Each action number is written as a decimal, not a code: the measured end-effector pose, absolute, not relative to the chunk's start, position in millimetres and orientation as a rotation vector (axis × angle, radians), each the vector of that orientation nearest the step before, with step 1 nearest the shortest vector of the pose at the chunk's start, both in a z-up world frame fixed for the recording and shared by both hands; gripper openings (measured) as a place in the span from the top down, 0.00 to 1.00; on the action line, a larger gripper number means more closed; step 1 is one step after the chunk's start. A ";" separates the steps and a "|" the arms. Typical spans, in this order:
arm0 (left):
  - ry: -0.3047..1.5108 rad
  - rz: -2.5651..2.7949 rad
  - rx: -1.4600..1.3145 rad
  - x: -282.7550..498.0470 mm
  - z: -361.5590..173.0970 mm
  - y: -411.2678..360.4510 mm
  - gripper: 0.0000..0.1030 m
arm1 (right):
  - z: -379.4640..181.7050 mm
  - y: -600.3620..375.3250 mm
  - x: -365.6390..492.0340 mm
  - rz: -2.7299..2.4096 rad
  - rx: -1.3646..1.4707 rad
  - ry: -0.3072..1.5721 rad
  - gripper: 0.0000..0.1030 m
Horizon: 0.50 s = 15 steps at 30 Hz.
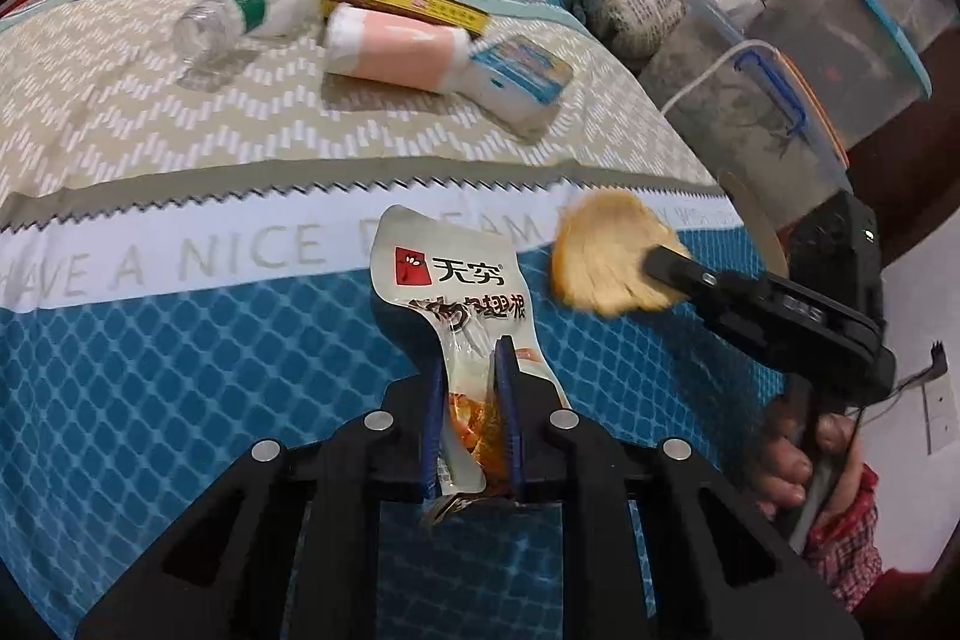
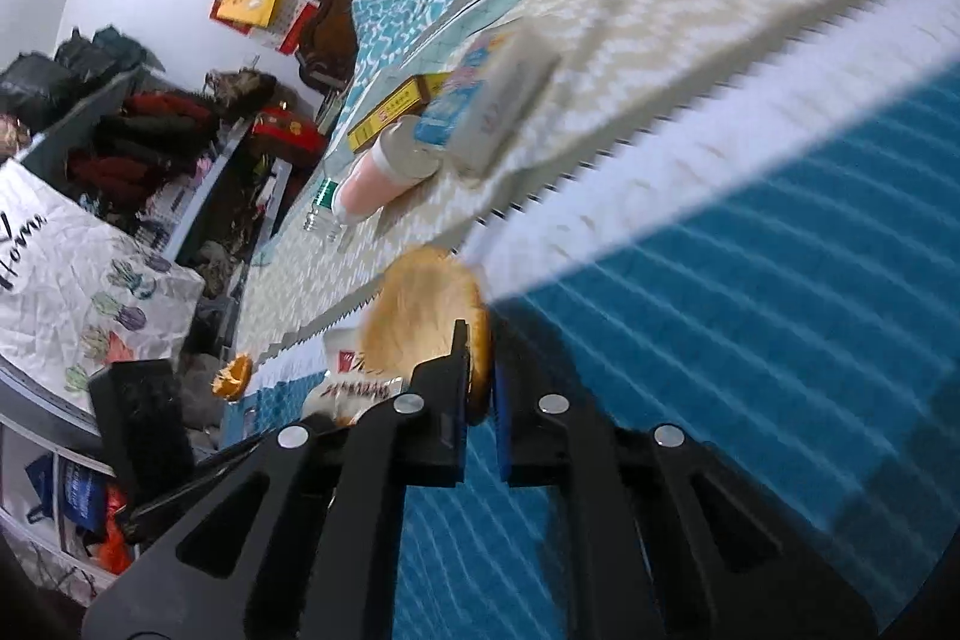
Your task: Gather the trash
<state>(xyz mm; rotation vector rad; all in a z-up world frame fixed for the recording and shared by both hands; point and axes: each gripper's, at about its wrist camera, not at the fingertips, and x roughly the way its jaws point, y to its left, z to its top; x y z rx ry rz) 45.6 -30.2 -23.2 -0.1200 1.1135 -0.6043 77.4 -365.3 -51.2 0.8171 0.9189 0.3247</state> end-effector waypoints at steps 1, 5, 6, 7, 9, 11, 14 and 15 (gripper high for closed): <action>1.117 -0.610 -0.115 44.1 -23.5 -34.3 0.85 | -51.1 -370.2 66.7 0.319 0.831 0.915 0.91; 1.136 -0.633 -0.097 40.8 -25.2 -47.8 0.85 | -53.4 -375.7 38.8 0.316 0.843 0.927 0.91; 1.142 -0.634 -0.091 40.2 -26.4 -51.2 0.85 | -55.0 -374.9 33.0 0.313 0.842 0.935 0.87; 1.150 -0.630 -0.082 39.6 -28.0 -54.2 0.84 | -57.3 -376.7 28.7 0.313 0.843 0.938 0.87; 1.163 -0.628 -0.091 39.9 -30.4 -57.3 0.73 | -59.4 -374.8 24.2 0.317 0.836 0.941 0.87; 1.166 -0.622 -0.087 39.6 -30.9 -59.5 0.72 | -61.5 -378.3 20.9 0.325 0.837 0.936 0.87; 1.165 -0.612 -0.083 38.2 -30.7 -60.6 0.75 | -61.1 -380.2 22.7 0.337 0.832 0.930 0.87; 1.164 -0.609 -0.080 37.6 -31.1 -60.9 0.81 | -60.9 -379.3 24.7 0.339 0.828 0.933 0.87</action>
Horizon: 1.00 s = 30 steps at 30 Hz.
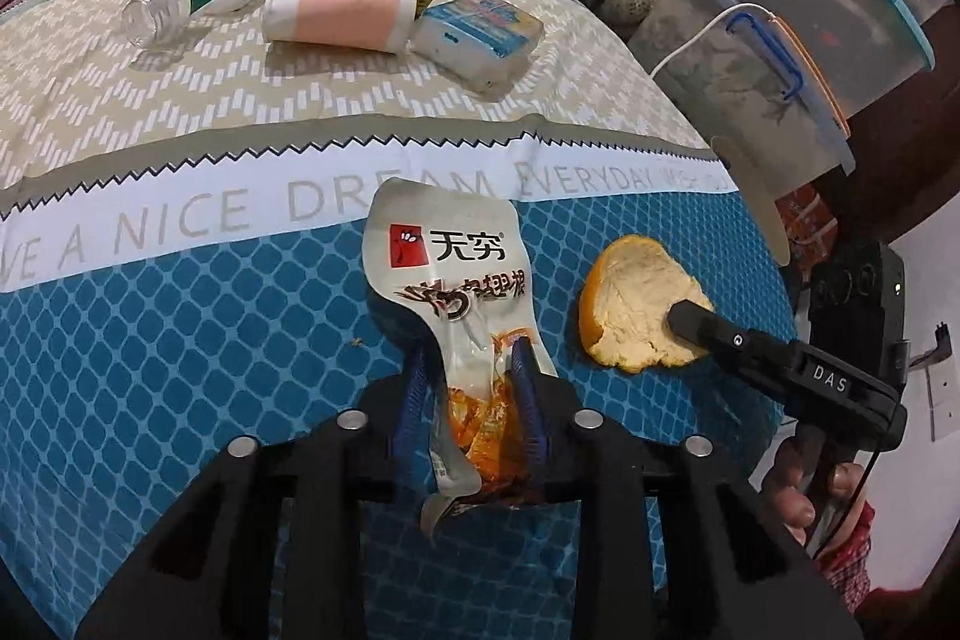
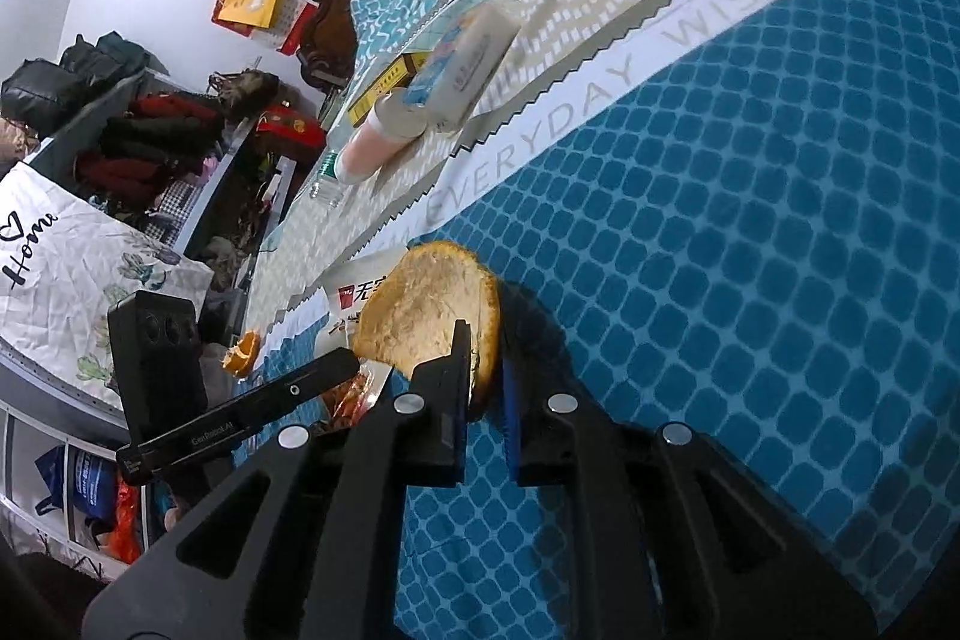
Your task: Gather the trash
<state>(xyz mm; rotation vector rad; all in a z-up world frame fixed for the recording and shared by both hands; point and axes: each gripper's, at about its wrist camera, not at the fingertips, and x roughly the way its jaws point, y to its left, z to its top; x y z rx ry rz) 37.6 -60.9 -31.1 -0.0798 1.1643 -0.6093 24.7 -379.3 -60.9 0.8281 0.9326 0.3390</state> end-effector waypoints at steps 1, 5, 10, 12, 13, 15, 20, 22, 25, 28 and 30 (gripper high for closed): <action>1.162 -0.610 -0.085 37.2 -31.4 -60.8 0.81 | -60.2 -376.4 29.1 0.346 0.826 0.939 0.87; 1.159 -0.619 -0.095 36.4 -30.6 -59.5 0.82 | -61.7 -368.8 35.7 0.376 0.808 0.962 0.87; 1.168 -0.625 -0.085 37.8 -32.0 -67.2 0.82 | -59.7 -360.2 37.6 0.395 0.766 0.967 0.84; 1.170 -0.624 -0.085 38.8 -32.6 -69.1 0.82 | -58.9 -359.0 37.9 0.403 0.761 0.964 0.82; 1.170 -0.624 -0.086 39.2 -32.7 -69.4 0.82 | -58.4 -358.4 37.8 0.408 0.754 0.961 0.79; 1.172 -0.624 -0.089 40.2 -33.4 -69.3 0.82 | -54.9 -354.2 37.2 0.426 0.729 0.955 0.70; 1.171 -0.630 -0.095 41.8 -34.4 -67.7 0.82 | -37.7 -342.2 33.0 0.419 0.626 0.912 0.30; 1.169 -0.631 -0.094 42.0 -34.6 -66.6 0.82 | -33.2 -343.0 32.1 0.407 0.602 0.900 0.30; 1.168 -0.636 -0.094 42.6 -35.2 -64.6 0.82 | -31.4 -355.3 33.3 0.372 0.617 0.885 0.30; 1.168 -0.637 -0.097 42.2 -35.2 -64.4 0.82 | -35.8 -367.2 40.6 0.347 0.629 0.890 0.33; 1.168 -0.636 -0.098 41.9 -35.2 -64.2 0.82 | -40.7 -365.0 47.1 0.362 0.631 0.916 0.44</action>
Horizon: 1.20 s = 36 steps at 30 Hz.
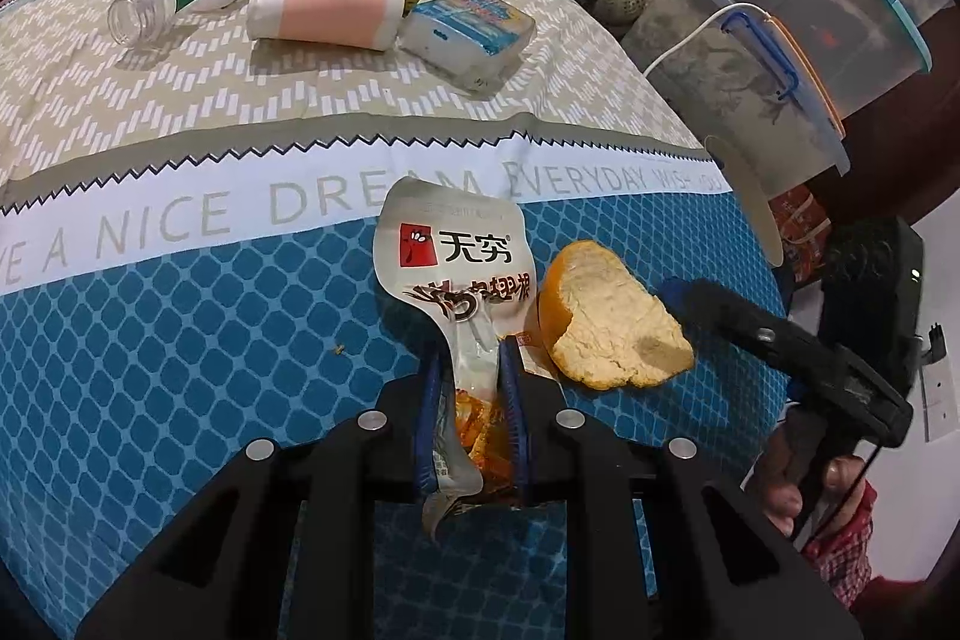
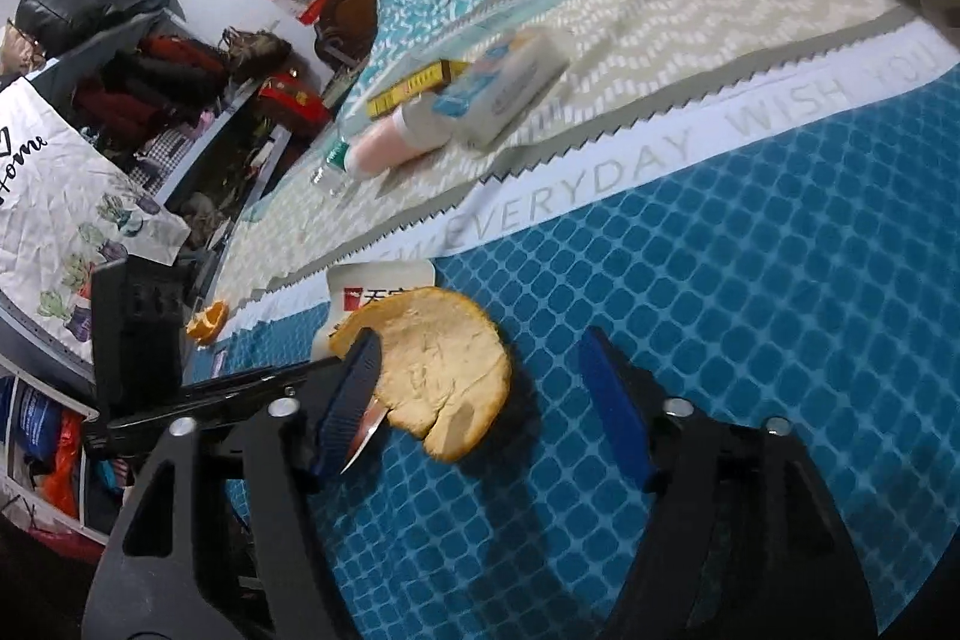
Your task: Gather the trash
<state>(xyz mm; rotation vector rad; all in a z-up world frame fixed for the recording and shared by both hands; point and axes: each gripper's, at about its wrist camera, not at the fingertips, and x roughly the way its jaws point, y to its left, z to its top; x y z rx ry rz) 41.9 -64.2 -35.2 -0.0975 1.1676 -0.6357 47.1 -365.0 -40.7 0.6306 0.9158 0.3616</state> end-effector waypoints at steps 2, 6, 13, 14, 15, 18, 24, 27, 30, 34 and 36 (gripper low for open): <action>1.167 -0.633 -0.096 41.7 -35.2 -64.5 0.82 | -43.7 -350.7 53.1 0.405 0.590 0.947 0.63; 1.164 -0.613 -0.087 43.4 -32.4 -67.1 0.82 | -46.7 -340.5 50.1 0.434 0.561 0.960 0.86; 1.156 -0.708 -0.086 58.2 -15.8 -111.7 0.83 | -51.8 -411.6 34.7 0.338 0.766 0.874 0.90; 1.147 -0.723 -0.076 58.9 -12.3 -120.6 0.83 | -52.4 -424.7 31.2 0.317 0.795 0.858 0.90; 1.138 -0.740 -0.068 60.3 -8.7 -131.9 0.83 | -53.6 -442.5 26.2 0.288 0.830 0.836 0.90; 1.136 -0.814 -0.051 68.4 -1.3 -180.4 0.83 | -54.2 -482.5 13.7 0.213 0.893 0.782 0.90; 1.137 -0.938 -0.002 81.3 4.4 -284.6 0.83 | -48.2 -588.5 -26.7 -0.015 0.987 0.623 0.90; 1.147 -1.001 0.026 88.1 4.8 -342.5 0.83 | -50.0 -629.8 -39.0 -0.111 1.015 0.578 0.90; 1.143 -1.056 0.067 90.1 5.5 -403.8 0.83 | -56.5 -669.4 -49.2 -0.191 1.047 0.550 0.90; 1.145 -1.094 0.117 91.5 -2.4 -459.4 0.82 | -62.5 -701.2 -47.7 -0.265 1.052 0.542 0.86; 1.151 -1.105 0.136 92.8 -9.8 -480.3 0.79 | -64.5 -709.3 -45.1 -0.307 1.027 0.553 0.82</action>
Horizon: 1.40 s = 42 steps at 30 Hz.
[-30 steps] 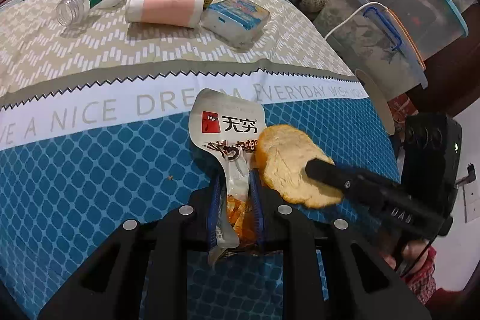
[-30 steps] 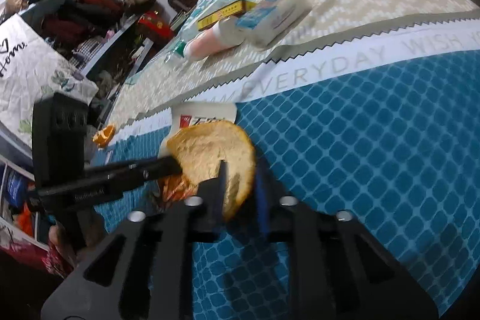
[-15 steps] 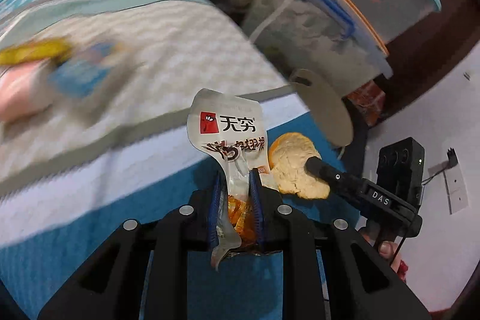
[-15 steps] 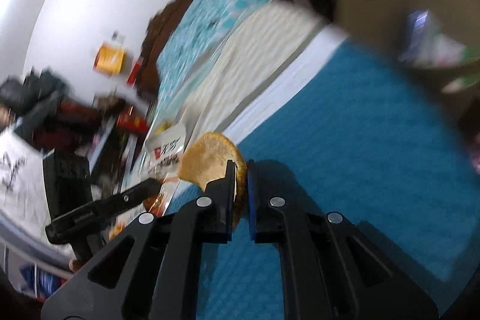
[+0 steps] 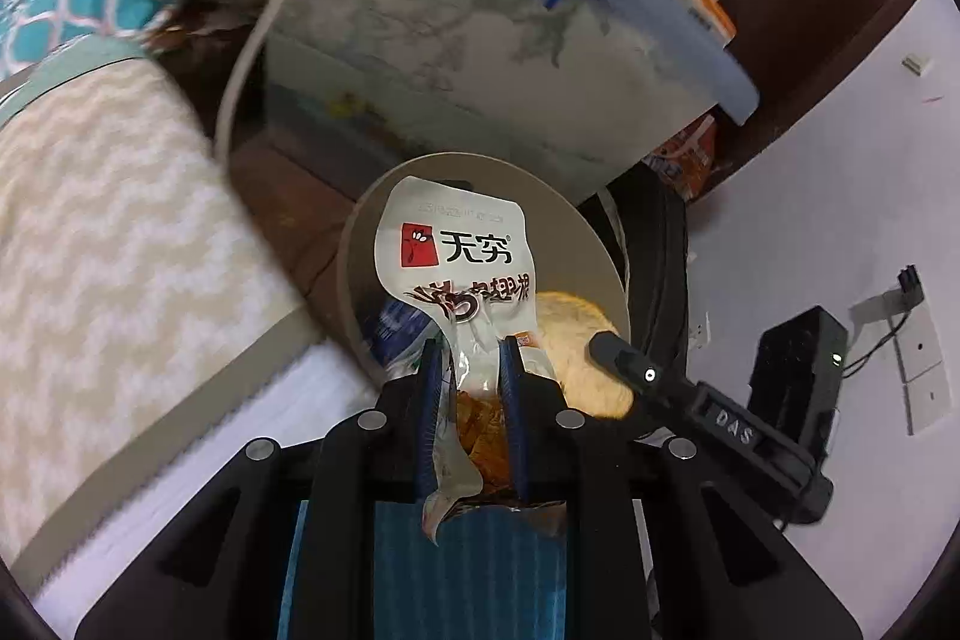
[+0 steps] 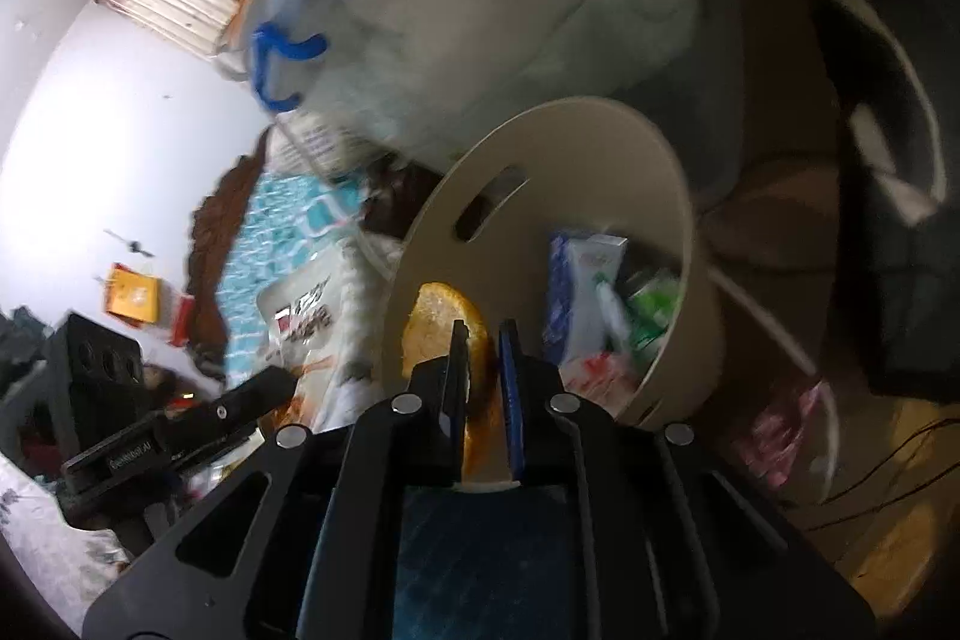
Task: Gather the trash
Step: 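Carry the packet and biscuit over the beige bin and open both grippers, then move both grippers back over the remaining items on the bed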
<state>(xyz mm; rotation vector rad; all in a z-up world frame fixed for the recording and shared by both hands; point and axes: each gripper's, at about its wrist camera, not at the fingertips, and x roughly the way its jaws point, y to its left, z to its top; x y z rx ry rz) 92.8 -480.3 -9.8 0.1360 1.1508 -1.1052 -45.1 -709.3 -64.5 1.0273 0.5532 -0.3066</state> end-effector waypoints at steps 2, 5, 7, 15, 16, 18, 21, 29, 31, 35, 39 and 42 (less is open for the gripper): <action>1.143 -1.083 0.168 93.9 -18.3 -497.1 0.52 | -62.7 -710.3 -43.2 -0.312 1.028 0.546 0.47; 1.116 -1.046 0.176 96.0 -20.3 -499.2 0.46 | -52.1 -707.5 -42.1 -0.322 0.983 0.491 0.27; 1.107 -1.049 0.168 97.7 -17.3 -493.4 0.46 | -45.5 -702.9 -42.6 -0.322 0.951 0.485 0.28; 0.932 -0.966 0.190 86.7 15.6 -417.5 0.46 | -32.3 -649.8 -28.3 -0.242 0.920 0.510 0.28; 0.911 -0.940 0.202 86.0 16.0 -405.4 0.46 | -30.9 -640.6 -31.8 -0.230 0.912 0.518 0.27; 0.882 -0.890 0.222 82.8 18.5 -383.7 0.46 | -24.9 -616.1 -23.9 -0.190 0.880 0.543 0.27; 0.863 -0.807 0.233 84.1 16.6 -341.0 0.46 | -16.9 -580.8 -10.9 -0.137 0.835 0.570 0.27; 0.859 -0.585 0.209 94.2 13.0 -231.4 0.46 | -11.8 -492.9 24.7 0.014 0.765 0.651 0.27; 0.859 -0.539 0.206 96.1 12.0 -205.5 0.46 | -9.7 -473.5 32.4 0.042 0.747 0.670 0.27; 0.856 -0.474 0.195 98.0 9.3 -170.3 0.46 | -3.3 -438.9 46.6 0.084 0.703 0.704 0.27; 0.850 -0.431 0.174 96.8 9.1 -140.5 0.46 | 2.9 -407.1 56.9 0.113 0.655 0.731 0.27; 0.847 -0.408 0.158 96.1 9.4 -120.7 0.46 | 3.6 -390.1 60.5 0.125 0.633 0.748 0.27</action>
